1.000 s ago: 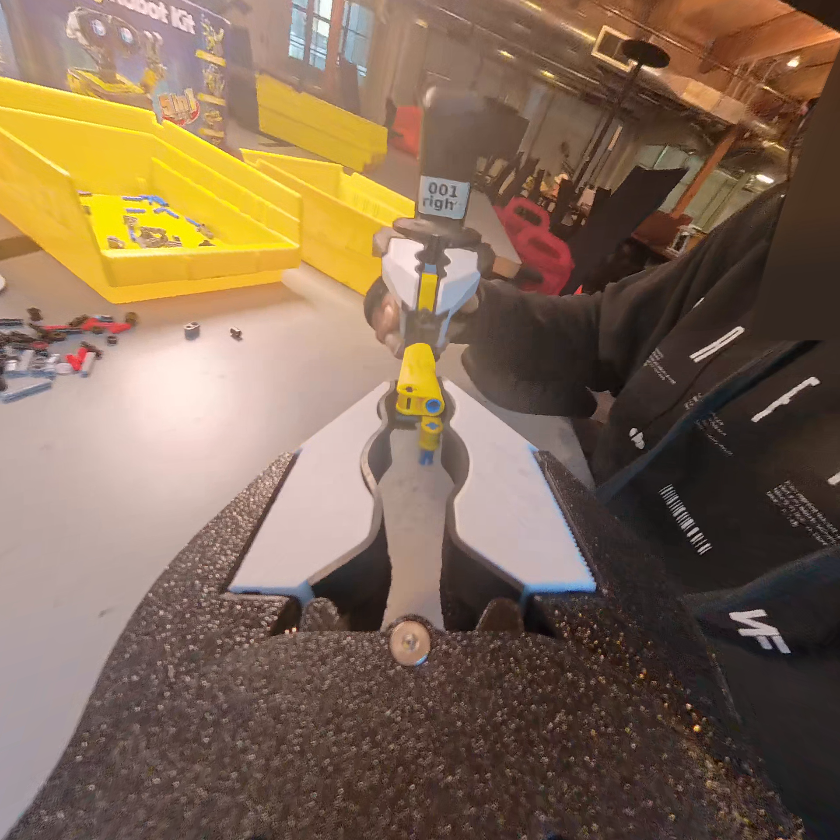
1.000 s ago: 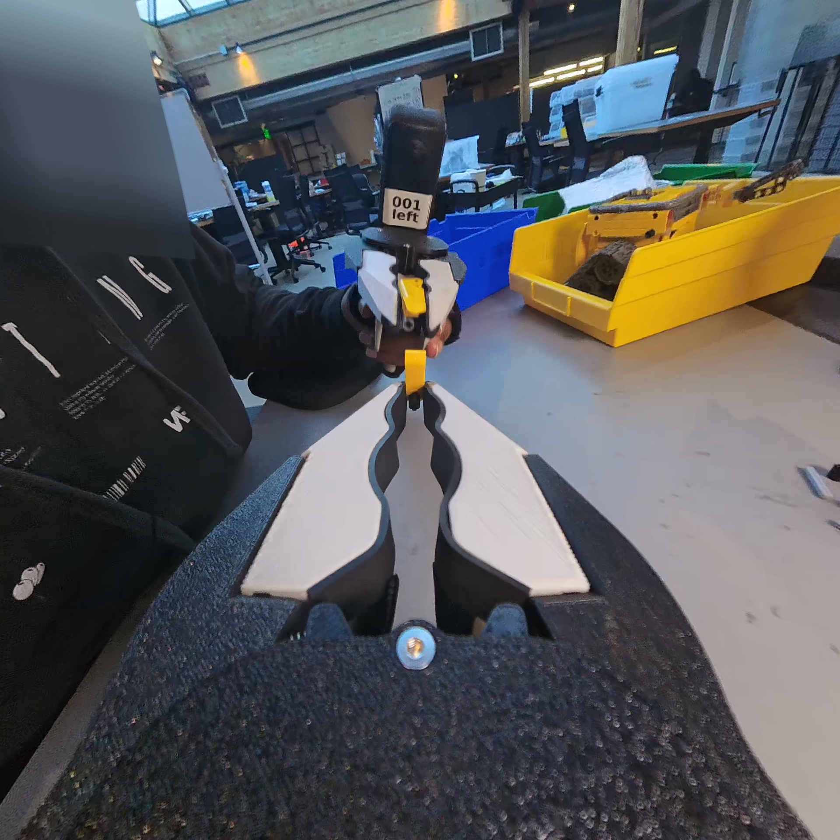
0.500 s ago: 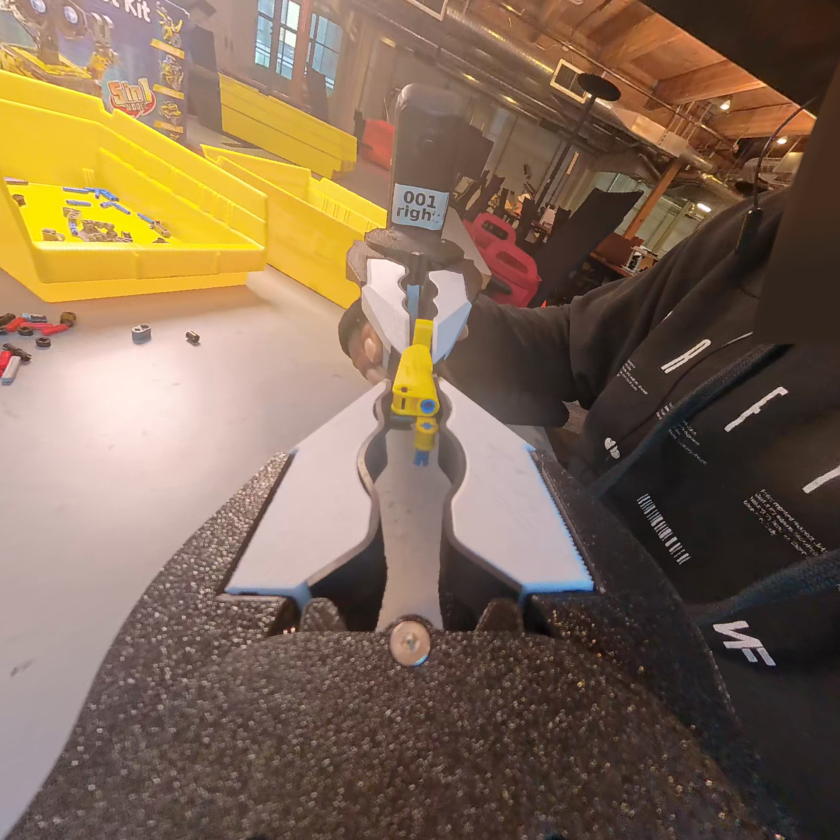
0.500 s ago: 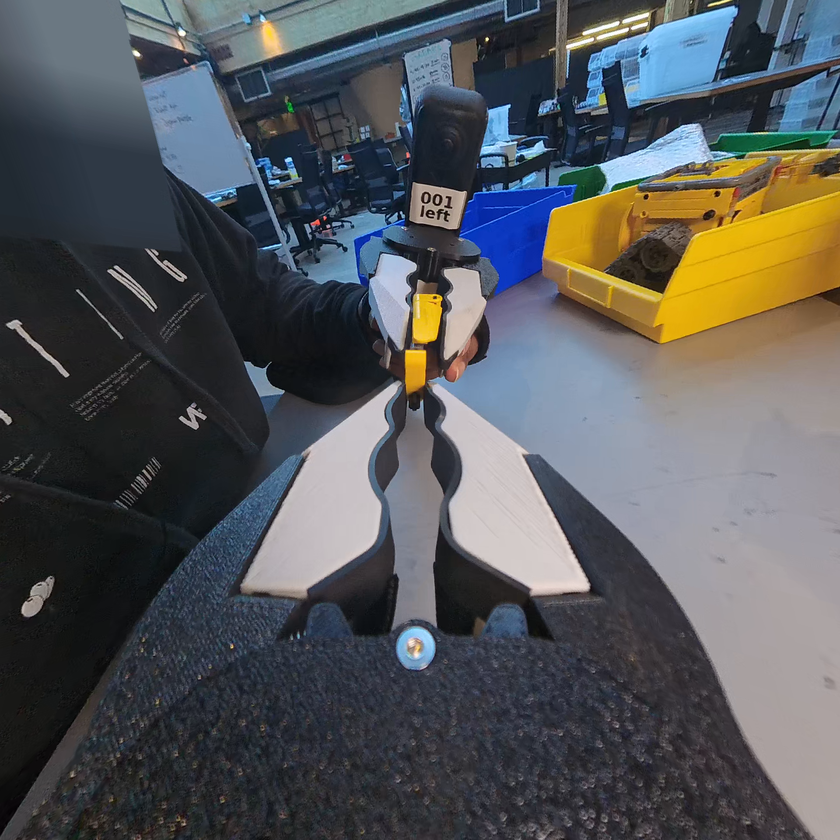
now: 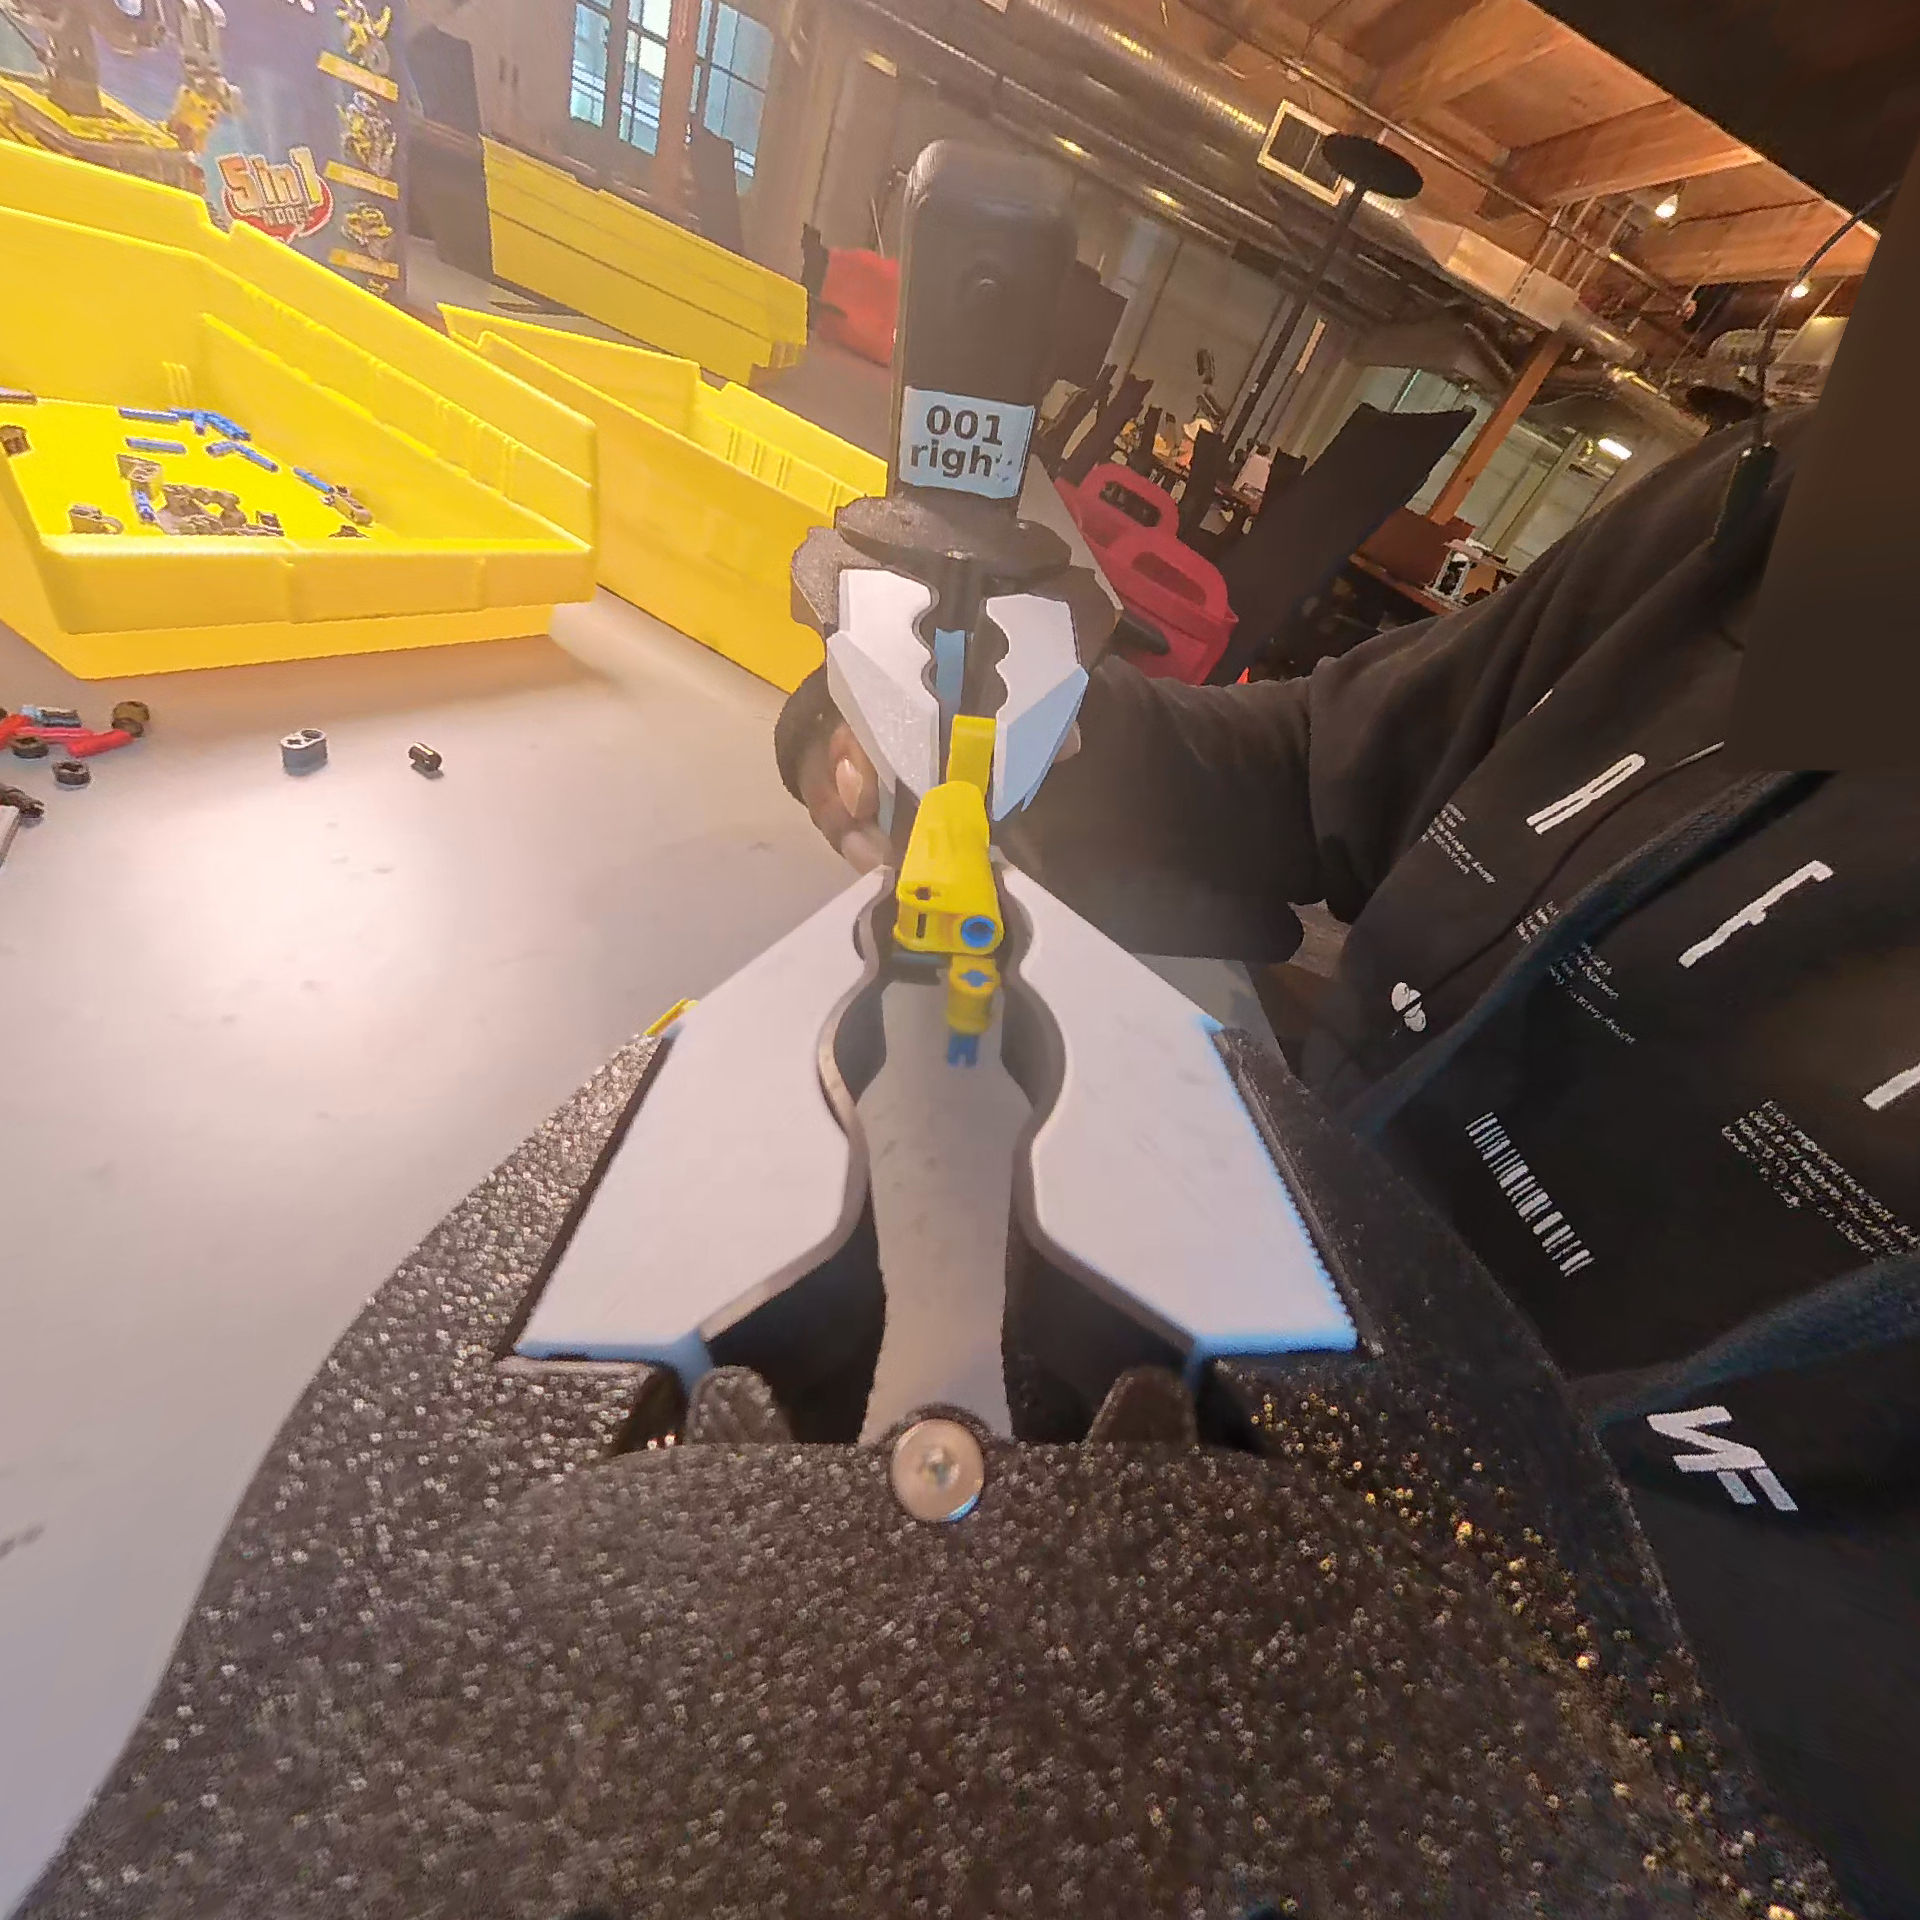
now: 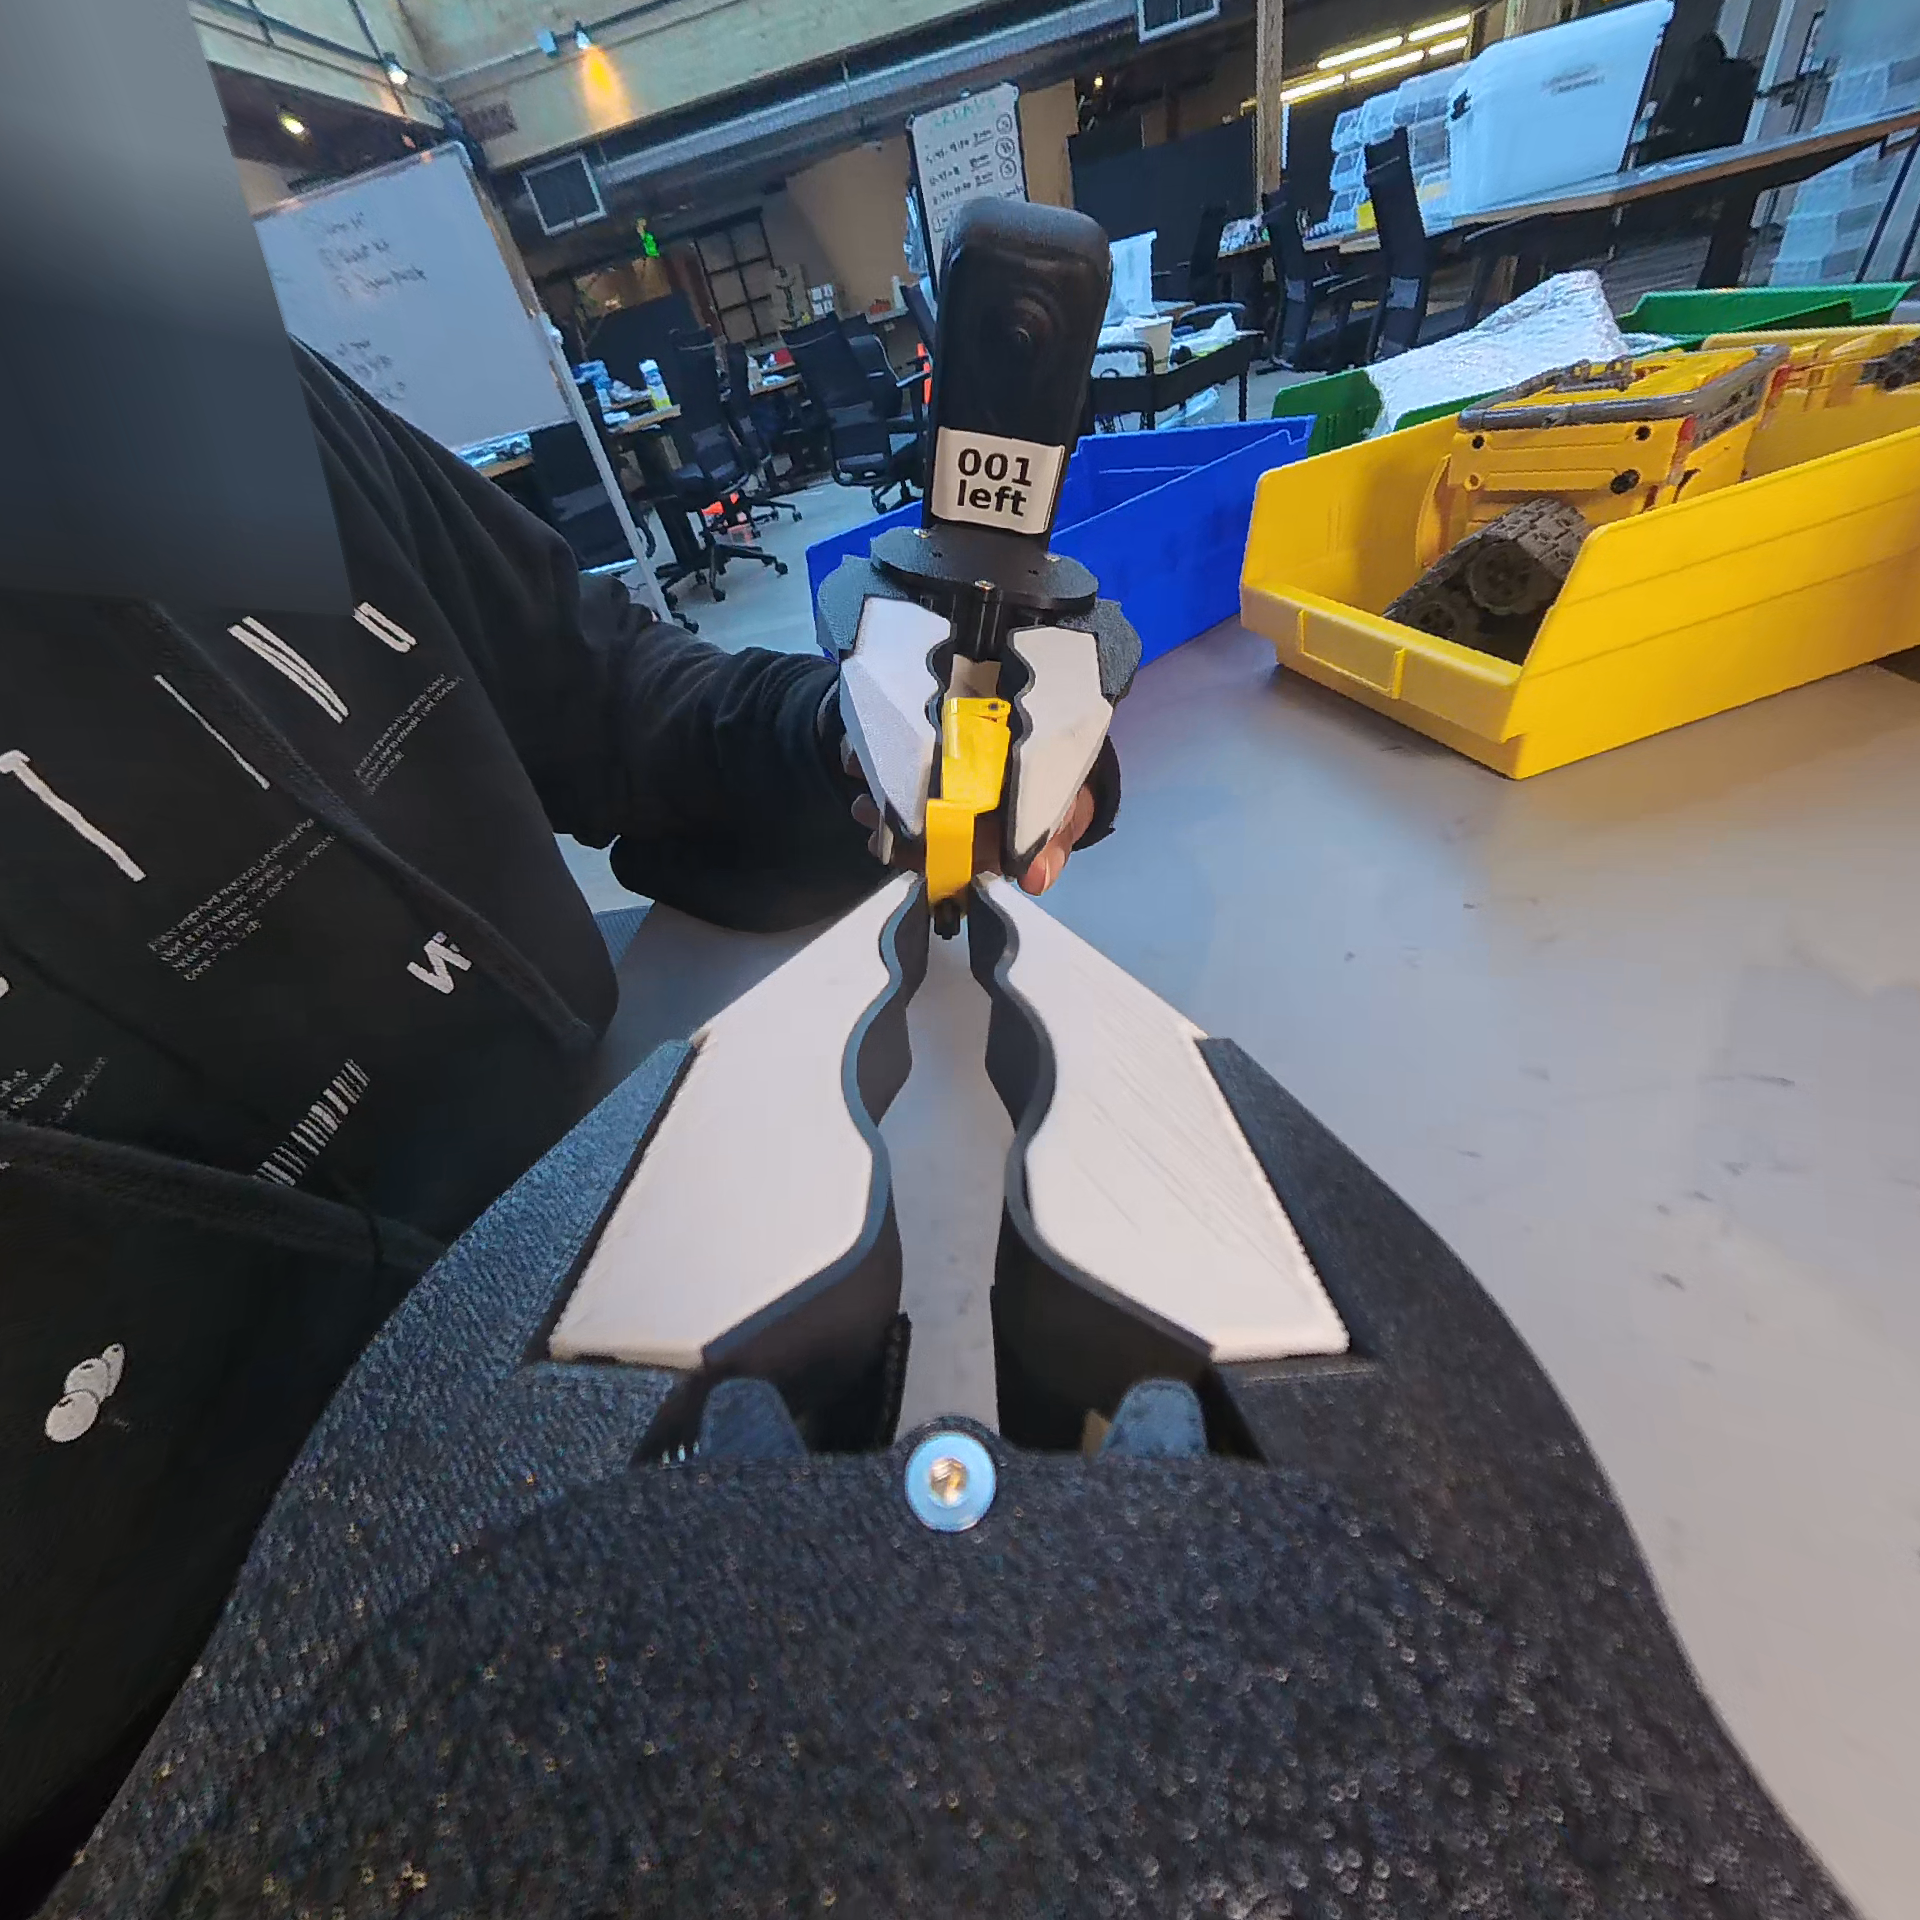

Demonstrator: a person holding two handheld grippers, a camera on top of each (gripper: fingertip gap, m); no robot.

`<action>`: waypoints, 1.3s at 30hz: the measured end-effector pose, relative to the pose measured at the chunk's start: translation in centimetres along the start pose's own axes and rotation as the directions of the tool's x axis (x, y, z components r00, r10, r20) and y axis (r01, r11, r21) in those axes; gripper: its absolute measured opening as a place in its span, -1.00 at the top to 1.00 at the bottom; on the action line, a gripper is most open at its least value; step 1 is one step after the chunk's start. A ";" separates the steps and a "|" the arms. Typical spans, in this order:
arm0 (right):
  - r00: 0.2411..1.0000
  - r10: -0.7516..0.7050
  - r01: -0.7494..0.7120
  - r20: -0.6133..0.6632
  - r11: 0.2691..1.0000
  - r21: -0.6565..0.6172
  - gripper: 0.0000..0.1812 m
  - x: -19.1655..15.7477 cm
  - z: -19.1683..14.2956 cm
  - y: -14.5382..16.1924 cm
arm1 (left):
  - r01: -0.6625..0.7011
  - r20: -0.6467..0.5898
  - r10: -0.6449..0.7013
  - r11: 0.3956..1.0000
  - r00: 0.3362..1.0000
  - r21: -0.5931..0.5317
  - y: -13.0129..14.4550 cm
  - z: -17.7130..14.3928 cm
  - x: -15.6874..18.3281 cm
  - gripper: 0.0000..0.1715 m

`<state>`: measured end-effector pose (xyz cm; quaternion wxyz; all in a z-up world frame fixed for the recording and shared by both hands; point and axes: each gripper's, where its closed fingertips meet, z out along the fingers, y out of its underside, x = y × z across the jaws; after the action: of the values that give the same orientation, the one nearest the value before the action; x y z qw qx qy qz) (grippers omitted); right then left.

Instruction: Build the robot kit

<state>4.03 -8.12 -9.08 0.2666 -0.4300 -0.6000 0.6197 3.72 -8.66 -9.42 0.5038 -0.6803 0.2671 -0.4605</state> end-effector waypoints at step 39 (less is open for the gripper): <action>0.999 -0.041 0.040 -0.003 0.989 -0.139 0.92 -0.2 1.5 3.1 | -0.196 0.114 0.246 0.922 0.963 -0.333 3.6 0.2 -0.2 0.93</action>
<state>3.43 -9.48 -12.18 0.2501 -0.4371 -0.6496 0.5697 4.16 -9.68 -12.90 0.4550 -0.7515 0.3737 -0.2976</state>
